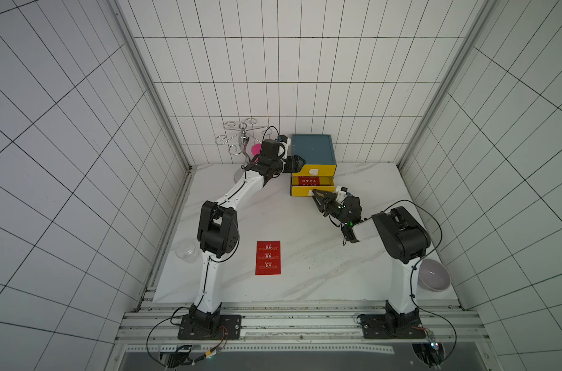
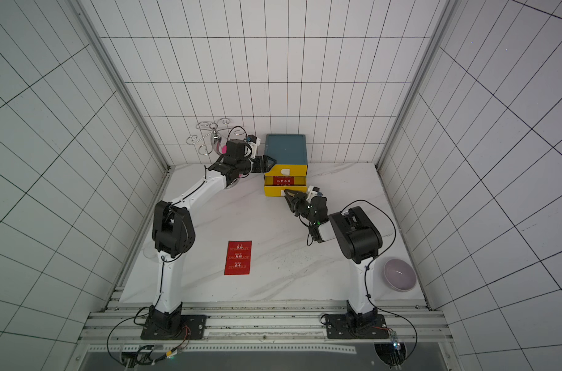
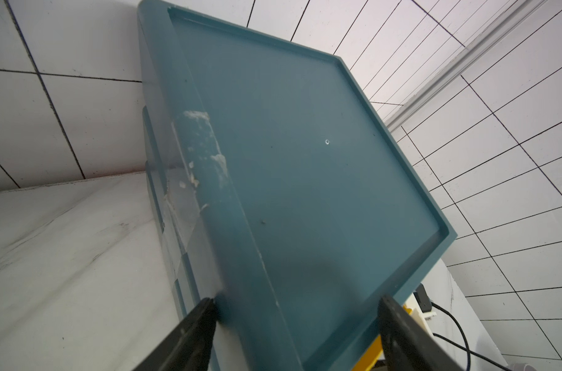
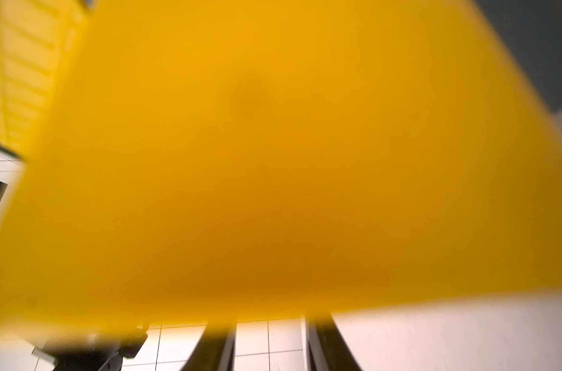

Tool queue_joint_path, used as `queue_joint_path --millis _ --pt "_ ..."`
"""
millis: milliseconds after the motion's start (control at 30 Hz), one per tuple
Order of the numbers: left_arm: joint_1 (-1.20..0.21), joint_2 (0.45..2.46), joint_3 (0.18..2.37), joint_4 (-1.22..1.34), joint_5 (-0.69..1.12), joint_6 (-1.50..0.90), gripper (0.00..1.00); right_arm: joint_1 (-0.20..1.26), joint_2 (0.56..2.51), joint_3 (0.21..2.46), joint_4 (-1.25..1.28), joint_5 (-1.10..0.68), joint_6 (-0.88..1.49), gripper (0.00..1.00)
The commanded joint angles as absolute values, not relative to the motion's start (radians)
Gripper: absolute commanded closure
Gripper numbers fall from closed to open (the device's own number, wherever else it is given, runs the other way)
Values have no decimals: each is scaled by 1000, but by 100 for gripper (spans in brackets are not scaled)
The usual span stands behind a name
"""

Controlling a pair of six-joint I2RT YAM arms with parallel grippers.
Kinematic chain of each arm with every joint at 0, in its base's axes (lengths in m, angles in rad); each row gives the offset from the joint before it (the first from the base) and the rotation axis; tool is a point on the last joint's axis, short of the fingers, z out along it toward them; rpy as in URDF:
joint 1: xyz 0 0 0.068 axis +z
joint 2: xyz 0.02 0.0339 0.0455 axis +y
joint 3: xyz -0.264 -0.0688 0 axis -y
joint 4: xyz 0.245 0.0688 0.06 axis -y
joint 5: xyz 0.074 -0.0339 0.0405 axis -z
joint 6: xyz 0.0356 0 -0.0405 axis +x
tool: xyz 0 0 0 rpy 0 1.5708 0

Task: Take the postcards out of the drawer
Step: Open the drawer in the storage box.

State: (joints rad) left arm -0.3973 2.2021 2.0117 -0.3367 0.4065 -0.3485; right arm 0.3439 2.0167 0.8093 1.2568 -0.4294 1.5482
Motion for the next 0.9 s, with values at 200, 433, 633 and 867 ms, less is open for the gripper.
queue_joint_path --millis 200,433,633,867 --pt "-394 2250 1991 -422 425 -347 22 399 1879 580 1338 -419 1645 74" --pt "-393 2253 1996 -420 428 -350 21 434 1878 531 1356 -404 1648 74" --pt "-391 2250 1996 -420 430 -352 20 437 1878 517 1367 -397 1651 72" --pt "-382 2249 1996 -413 442 -359 19 437 1811 511 1285 -393 1602 60"
